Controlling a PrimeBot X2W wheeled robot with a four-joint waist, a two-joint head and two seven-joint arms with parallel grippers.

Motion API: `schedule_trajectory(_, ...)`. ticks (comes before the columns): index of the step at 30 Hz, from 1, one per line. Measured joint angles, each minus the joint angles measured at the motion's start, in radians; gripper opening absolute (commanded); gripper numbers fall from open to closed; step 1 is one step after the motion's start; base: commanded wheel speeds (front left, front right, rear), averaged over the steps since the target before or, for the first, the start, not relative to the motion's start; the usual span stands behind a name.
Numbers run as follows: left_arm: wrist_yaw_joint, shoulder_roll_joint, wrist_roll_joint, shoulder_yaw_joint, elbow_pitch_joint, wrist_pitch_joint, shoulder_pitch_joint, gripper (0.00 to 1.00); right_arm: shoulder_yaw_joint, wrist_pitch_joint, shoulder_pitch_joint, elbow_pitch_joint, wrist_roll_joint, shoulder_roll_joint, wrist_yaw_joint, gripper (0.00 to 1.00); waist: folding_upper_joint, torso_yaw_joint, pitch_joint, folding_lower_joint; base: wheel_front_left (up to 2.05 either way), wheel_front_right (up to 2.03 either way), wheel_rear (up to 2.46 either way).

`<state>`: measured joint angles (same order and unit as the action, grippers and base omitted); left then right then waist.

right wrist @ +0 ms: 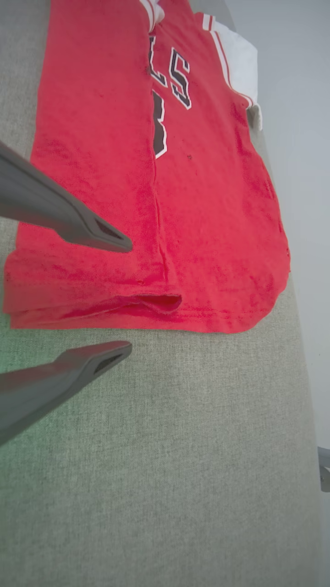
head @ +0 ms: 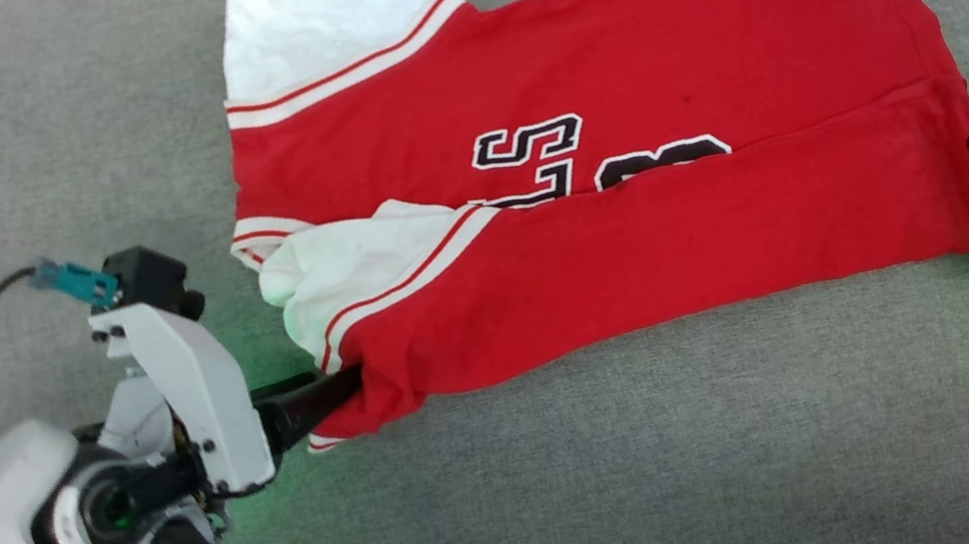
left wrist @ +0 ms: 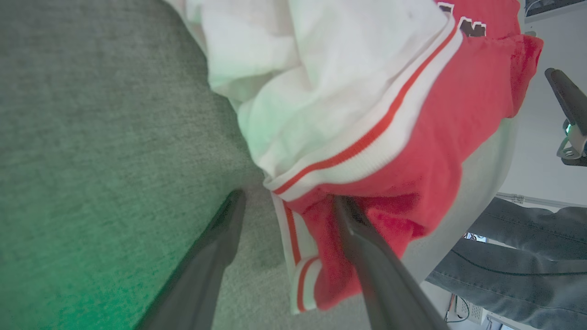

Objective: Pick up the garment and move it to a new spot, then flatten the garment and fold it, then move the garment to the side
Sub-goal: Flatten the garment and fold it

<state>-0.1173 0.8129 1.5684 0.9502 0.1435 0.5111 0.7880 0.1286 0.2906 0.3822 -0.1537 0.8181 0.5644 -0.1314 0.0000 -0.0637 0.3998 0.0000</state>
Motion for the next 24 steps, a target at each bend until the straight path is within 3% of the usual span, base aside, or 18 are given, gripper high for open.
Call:
schedule_trajectory(2,0.024,-0.012,0.023,-0.003,0.028,0.027,0.009,1.00,0.003,0.000,0.000,-0.002,0.000,0.000,0.000,1.00,0.0000,-0.007,0.006,0.0000,0.00,0.00,0.00)
schedule_trajectory(3,0.036,-0.016,0.031,-0.003,0.038,0.037,0.013,0.92,0.004,0.000,0.001,-0.002,0.001,0.000,0.000,1.00,0.0000,-0.009,0.008,0.0000,0.00,0.00,0.00)
schedule_trajectory(4,0.046,-0.020,0.038,-0.006,0.047,0.044,0.015,0.61,0.005,0.000,0.002,-0.003,0.002,0.001,0.000,1.00,0.0000,-0.012,0.011,0.0000,0.00,0.00,0.00)
schedule_trajectory(5,0.056,-0.022,0.045,-0.007,0.057,0.050,0.018,0.43,0.008,0.000,0.004,-0.003,0.002,0.002,0.000,1.00,0.0000,-0.014,0.014,0.0000,0.00,0.00,0.00)
schedule_trajectory(6,0.068,-0.023,0.045,-0.007,0.065,0.053,0.021,0.12,0.013,0.005,0.007,-0.003,0.002,0.003,0.000,1.00,0.0000,-0.016,0.016,0.0000,0.00,0.00,0.00)
schedule_trajectory(7,0.075,-0.026,0.046,-0.008,0.070,0.055,0.023,0.00,0.020,0.010,0.012,-0.001,0.002,0.007,0.000,1.00,0.0000,-0.017,0.018,0.0000,0.00,0.00,0.00)
schedule_trajectory(13,0.103,-0.050,0.041,-0.007,0.098,0.046,0.027,0.00,0.069,0.075,0.038,0.014,-0.003,0.053,0.000,1.00,0.0000,-0.015,0.021,0.0000,0.00,0.00,0.00)
schedule_trajectory(24,0.131,-0.062,0.003,-0.003,0.072,-0.002,0.022,0.00,0.223,0.417,0.074,0.064,0.037,0.192,0.000,1.00,0.0000,0.007,0.013,0.0000,0.00,0.00,0.00)
